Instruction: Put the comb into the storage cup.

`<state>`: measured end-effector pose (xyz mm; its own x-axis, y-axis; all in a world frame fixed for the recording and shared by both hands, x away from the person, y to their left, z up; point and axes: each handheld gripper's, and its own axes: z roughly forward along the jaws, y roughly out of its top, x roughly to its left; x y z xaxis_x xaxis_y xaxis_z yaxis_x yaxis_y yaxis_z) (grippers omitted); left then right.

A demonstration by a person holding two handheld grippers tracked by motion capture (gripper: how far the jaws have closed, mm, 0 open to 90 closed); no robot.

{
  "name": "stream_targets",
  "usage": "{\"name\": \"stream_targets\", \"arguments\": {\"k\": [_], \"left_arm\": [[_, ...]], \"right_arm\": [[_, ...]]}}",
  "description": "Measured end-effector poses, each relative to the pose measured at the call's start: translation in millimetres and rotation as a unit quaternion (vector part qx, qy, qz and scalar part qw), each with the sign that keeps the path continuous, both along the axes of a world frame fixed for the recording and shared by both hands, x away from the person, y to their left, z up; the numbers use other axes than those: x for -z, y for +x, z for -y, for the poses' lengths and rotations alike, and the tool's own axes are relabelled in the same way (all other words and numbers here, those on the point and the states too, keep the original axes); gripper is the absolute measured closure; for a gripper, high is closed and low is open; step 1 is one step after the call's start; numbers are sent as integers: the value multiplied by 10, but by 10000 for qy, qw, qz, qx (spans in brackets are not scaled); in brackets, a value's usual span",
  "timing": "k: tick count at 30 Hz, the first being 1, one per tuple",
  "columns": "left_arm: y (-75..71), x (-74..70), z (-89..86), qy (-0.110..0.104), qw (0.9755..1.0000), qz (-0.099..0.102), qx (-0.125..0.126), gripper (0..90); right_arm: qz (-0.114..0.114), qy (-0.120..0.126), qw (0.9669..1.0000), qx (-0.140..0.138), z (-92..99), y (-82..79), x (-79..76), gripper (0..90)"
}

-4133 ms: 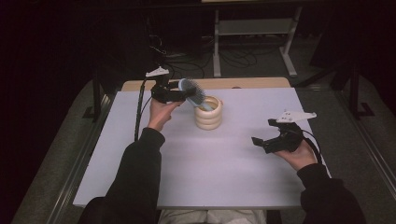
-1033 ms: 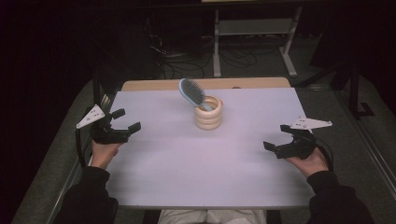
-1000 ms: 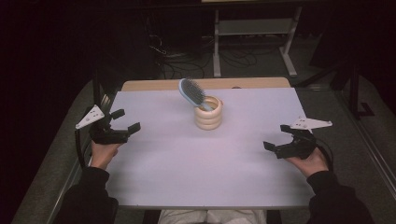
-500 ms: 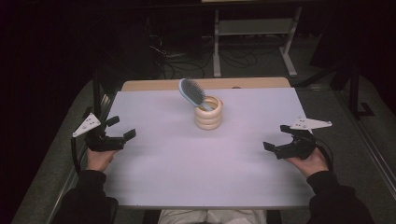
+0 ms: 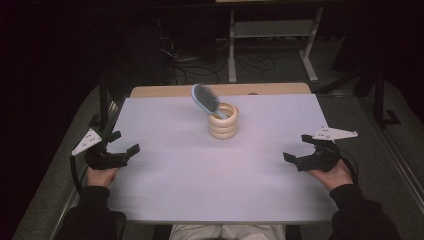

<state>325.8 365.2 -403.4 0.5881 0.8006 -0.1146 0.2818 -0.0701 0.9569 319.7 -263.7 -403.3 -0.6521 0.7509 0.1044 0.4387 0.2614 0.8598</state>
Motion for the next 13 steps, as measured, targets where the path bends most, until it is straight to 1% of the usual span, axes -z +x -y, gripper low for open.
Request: {"name": "stream_targets", "arguments": {"k": [4,9,13], "left_arm": [[-5,16,8,61,10000,-50,23,0],[0,43,27,200,9996,-178,85,0],[7,53,39,227,9994,-223,142,0]], "right_arm": [[2,-10,10000,37,10,3,8,0],[-39,-75,9999,55,2,5,29,0],[-47,-88,9999,78,3,7,34,0]]}}
